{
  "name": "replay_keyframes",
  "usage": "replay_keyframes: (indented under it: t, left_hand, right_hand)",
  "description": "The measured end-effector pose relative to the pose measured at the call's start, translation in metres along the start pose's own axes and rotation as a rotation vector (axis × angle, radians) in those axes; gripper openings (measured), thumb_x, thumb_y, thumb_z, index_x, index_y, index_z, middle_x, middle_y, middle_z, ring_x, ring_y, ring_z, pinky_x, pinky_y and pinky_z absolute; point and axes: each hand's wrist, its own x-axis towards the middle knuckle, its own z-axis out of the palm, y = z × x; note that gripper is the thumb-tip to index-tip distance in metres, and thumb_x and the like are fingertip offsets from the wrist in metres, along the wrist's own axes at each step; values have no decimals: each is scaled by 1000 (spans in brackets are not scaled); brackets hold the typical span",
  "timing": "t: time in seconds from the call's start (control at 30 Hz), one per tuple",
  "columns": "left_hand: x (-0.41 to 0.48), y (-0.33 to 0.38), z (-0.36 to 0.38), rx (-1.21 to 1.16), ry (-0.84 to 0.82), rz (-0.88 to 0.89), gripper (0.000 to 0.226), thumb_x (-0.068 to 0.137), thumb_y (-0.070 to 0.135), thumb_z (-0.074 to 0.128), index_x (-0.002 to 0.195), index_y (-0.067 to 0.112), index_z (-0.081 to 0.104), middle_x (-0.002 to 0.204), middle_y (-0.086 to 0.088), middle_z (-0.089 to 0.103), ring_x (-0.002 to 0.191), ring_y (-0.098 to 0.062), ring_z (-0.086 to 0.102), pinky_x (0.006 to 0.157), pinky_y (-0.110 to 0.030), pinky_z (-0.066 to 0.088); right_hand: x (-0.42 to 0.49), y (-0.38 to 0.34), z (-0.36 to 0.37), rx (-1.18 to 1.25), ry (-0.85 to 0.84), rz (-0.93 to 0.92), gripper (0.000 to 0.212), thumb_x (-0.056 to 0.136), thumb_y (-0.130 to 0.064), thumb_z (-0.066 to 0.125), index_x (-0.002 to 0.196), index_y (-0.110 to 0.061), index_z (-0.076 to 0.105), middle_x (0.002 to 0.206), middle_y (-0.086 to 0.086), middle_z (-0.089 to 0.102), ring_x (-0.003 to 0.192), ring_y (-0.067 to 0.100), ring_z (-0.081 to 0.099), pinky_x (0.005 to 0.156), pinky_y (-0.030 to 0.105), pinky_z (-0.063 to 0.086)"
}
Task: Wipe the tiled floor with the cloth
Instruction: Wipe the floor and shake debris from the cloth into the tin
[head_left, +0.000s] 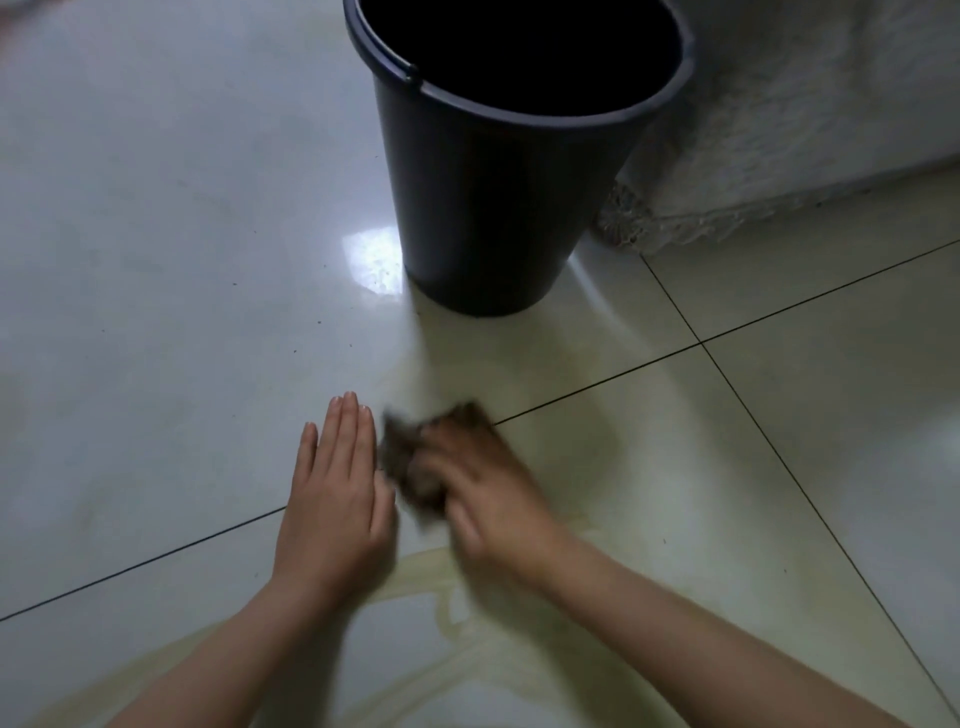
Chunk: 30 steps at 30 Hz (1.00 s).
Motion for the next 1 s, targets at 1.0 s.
replay_keyframes:
  t: [1.0]
  left_hand:
    - [-1, -3, 1, 12, -9, 1, 69, 87, 26, 14, 147, -6, 23, 158, -19, 15, 148, -28, 8, 120, -48, 11]
  right_hand:
    - [23, 10, -20, -171, 90, 47, 26, 89, -17, 60, 111, -5, 68, 119, 16, 64, 103, 32, 58, 89, 36, 43]
